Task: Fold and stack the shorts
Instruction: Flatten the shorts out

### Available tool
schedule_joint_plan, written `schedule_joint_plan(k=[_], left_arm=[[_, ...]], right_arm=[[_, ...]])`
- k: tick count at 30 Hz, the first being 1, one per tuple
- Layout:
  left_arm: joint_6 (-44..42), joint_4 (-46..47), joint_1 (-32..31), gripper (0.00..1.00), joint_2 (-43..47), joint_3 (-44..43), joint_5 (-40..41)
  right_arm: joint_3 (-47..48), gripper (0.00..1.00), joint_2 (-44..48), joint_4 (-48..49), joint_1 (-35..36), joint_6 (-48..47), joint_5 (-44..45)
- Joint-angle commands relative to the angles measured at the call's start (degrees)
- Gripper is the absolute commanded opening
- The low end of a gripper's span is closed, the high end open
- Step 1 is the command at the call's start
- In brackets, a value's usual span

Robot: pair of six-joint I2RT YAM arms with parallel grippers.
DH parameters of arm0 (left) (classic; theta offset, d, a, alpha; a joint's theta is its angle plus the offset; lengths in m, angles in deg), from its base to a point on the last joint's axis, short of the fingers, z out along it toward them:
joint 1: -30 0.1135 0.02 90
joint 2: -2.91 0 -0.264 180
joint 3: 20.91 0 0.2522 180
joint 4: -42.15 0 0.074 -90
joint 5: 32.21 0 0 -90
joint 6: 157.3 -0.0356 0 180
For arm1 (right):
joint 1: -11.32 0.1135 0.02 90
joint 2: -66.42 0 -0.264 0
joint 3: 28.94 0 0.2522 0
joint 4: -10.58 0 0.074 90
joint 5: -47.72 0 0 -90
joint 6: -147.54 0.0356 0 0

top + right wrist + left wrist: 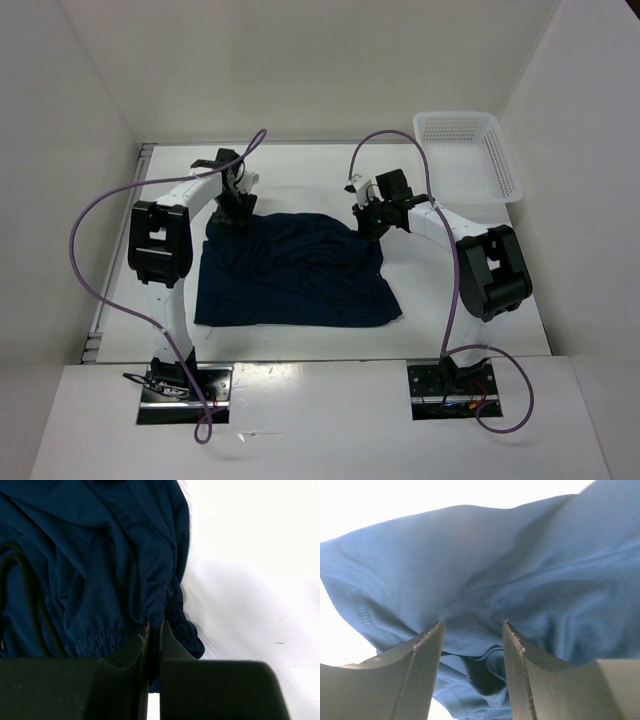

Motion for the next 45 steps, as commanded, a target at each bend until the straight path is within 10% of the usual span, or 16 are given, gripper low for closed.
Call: schedule_joint_plan(k=[1,11,37,45], left_arm=[[-0.2,-0.3,-0.9,0.59,0.8,0.8,-1.2],[-0.2,4.2,-0.8,0.62,0.4,0.0,11.4],[-0.2,-1.4,2.8,0.66,-5.8,-4.4,4.9],[-0.2,-1.9,2.8,0.23,-7.6,-5.8,5.4]], right_arm=[[-1.0,0.00,1.3,-0.4,0.4,-0.8,-0.8],[-1.0,0.00,1.3,-0.4,0.4,-0.8,-0.8],[-1.0,0.00,1.8,-0.9,0.4,-1.9,-1.3],[0.0,0.00,1.8,-0.9,0.4,-1.9,-0.7]])
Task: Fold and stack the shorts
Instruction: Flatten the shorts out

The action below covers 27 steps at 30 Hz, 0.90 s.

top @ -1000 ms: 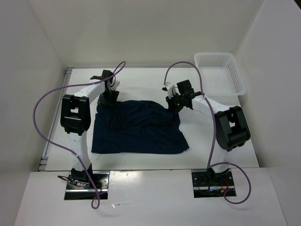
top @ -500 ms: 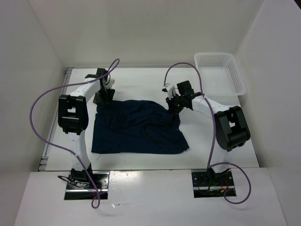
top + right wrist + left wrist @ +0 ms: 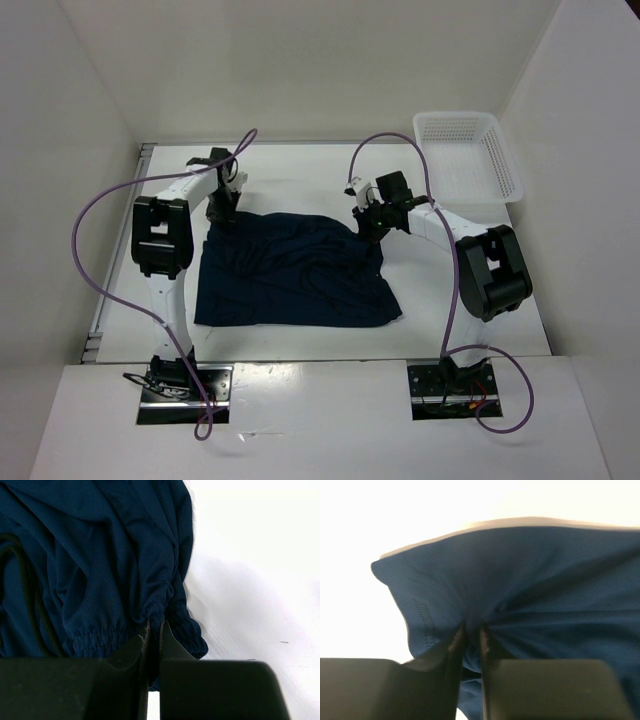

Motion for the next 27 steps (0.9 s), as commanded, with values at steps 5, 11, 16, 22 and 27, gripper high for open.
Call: schedule_joint_plan(k=[5,11,16,22,27], left_arm=[[-0.3,-0.6,0.2,0.00,-0.9,-2.9,1.3],[-0.3,1.2,0.7,0.00,-0.9,-14.5,6.8],[-0.3,1.7,2.0,0.00,-2.2,-29.4,9.3],[-0.3,1.7,2.5,0.00,-3.5,-42.4,12.6],[-0.3,1.7,3.1,0.00,-1.5,-38.0,13.0]], right_arm=[[2.7,0.00,0.6,-0.2,0.4,-0.8,0.9],[9.2,0.00,-1.1,3.5,-0.2,3.3,8.0],[16.2,0.00,-4.2,6.1,-2.0,4.6,15.4],[19.4,0.00,-5.6,8.9,-2.5,4.6,20.8],[18.0,0.00,-5.1,9.5,-2.5,4.1,22.3]])
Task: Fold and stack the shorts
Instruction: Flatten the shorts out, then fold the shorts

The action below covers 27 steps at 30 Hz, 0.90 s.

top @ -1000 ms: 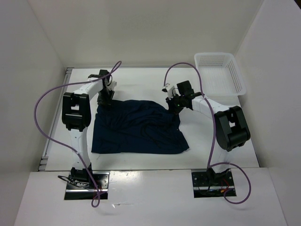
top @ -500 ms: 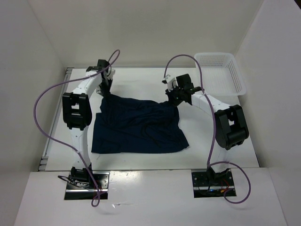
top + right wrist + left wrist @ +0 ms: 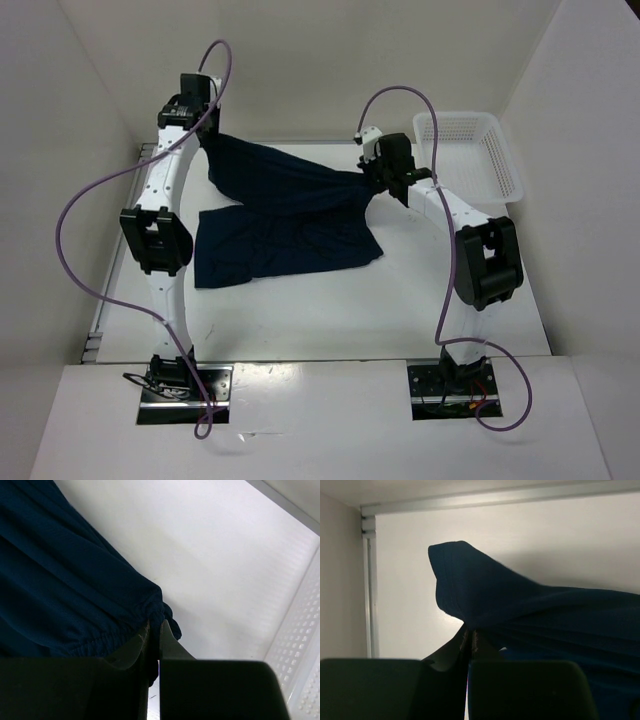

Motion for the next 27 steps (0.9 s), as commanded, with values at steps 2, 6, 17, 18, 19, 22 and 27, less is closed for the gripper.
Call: schedule_joint_plan(k=[2,6,17,18,19,22,27], left_arm=[[-0.2,0.8,1.2,0.00,3.9,9.2,2.9],[-0.2,1.5,1.2,0.00,11.0,21.7,0.7],[-0.2,-3.6,0.7,0.00,25.7,48.8,1.4],[-0.2,-4.1,0.7,0.00,26.5,48.8,1.4],[-0.2,-4.1,1.2,0.00,26.5,48.8,2.1],[-0.2,-6.5,1.8,0.00,26.5,46.8,2.7],[-0.2,-7.0,2.4,0.00,27.6,46.3,1.6]], right_arm=[[-0.6,0.00,1.4,2.8,-0.5,-0.8,3.5],[-3.7,0.00,4.1,2.3,-0.5,-1.4,2.2],[-10.6,0.00,8.8,-5.4,-1.7,-9.4,-12.1],[-10.6,0.00,8.8,-5.9,-1.7,-9.4,-13.4],[-8.8,0.00,8.8,-5.9,-2.5,-9.4,-13.9],[-5.5,0.00,8.8,-8.6,-3.6,-10.8,-17.1],[-5.0,0.00,15.0,-11.9,-2.2,-13.1,-25.1]])
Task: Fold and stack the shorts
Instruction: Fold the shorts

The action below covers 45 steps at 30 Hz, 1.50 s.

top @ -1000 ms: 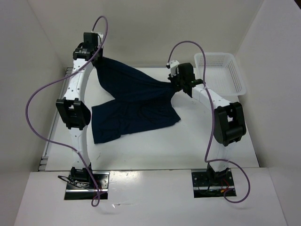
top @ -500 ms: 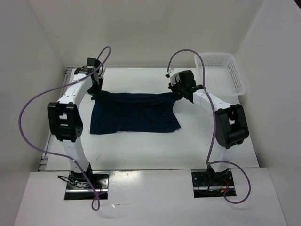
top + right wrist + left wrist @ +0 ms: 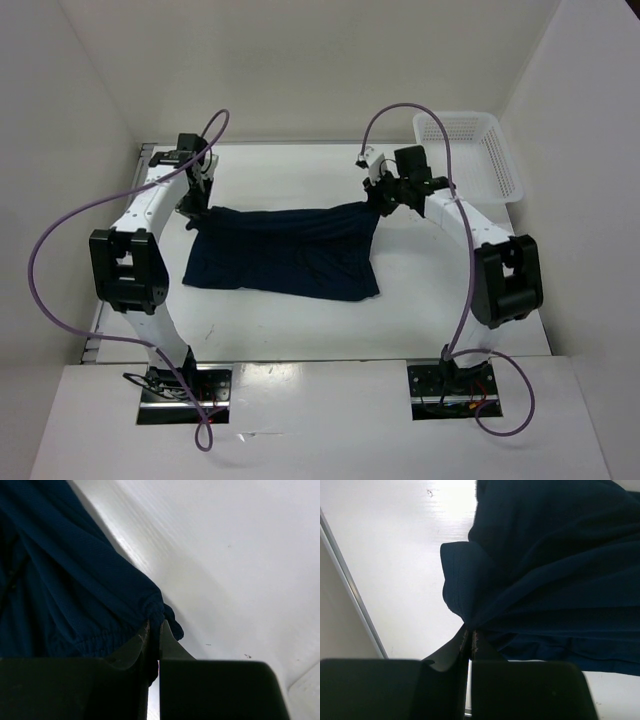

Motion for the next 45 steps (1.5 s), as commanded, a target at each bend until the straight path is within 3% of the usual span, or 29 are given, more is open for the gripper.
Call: schedule_joint_plan(k=[1,7,15,23,25,27,29,30,32,35,40,45], left_arm=[[-0.3,-1.8,1.9,0.00,4.0,-1.3,1.8],[-0.3,-2.3,4.8,0.00,8.3,4.5,-1.9],[-0.3,-1.1,4.8,0.00,12.5,15.6,-3.3],[-0.3,-1.1,2.3,0.00,14.9,25.2,-3.3],[-0.3,-1.1,2.3,0.00,15.5,26.9,-3.3],[-0.3,-1.1,2.3,0.04,15.5,27.5,-3.3],[-0.3,-1.1,1.7,0.16,15.5,29.0,-4.7],[-0.3,-1.9,1.7,0.23,15.5,29.0,-5.3],[-0.3,-3.7,1.7,0.49,16.0,29.0,-7.2],[-0.3,-6.9,1.7,0.65,18.0,24.1,-10.7],[-0.3,-5.7,5.1,0.78,16.9,13.9,-19.2],[-0.3,-2.3,5.1,0.78,1.5,7.3,-19.1]], right_arm=[[1.2,0.00,10.7,-4.3,1.6,-5.9,-6.5],[-12.1,0.00,25.6,-11.4,12.1,-17.8,-7.7],[-25.1,0.01,30.2,-9.2,22.1,-22.2,-4.2],[-29.3,0.19,30.2,-9.3,24.0,-24.2,-0.5],[-30.4,0.37,31.0,-9.3,24.0,-24.2,0.7],[-31.0,0.63,32.7,-9.3,24.0,-23.6,1.5],[-31.0,0.68,32.7,-8.3,24.0,-22.0,3.6],[-31.0,0.68,32.7,-6.9,24.0,-20.8,4.5],[-28.4,0.69,32.7,-6.1,23.3,-17.2,6.0],[-22.8,0.69,30.2,-6.1,18.3,-9.1,1.2],[-16.4,0.64,21.3,-2.5,16.2,5.2,-1.2],[-7.1,0.50,7.6,-4.4,11.1,15.9,-4.8]])
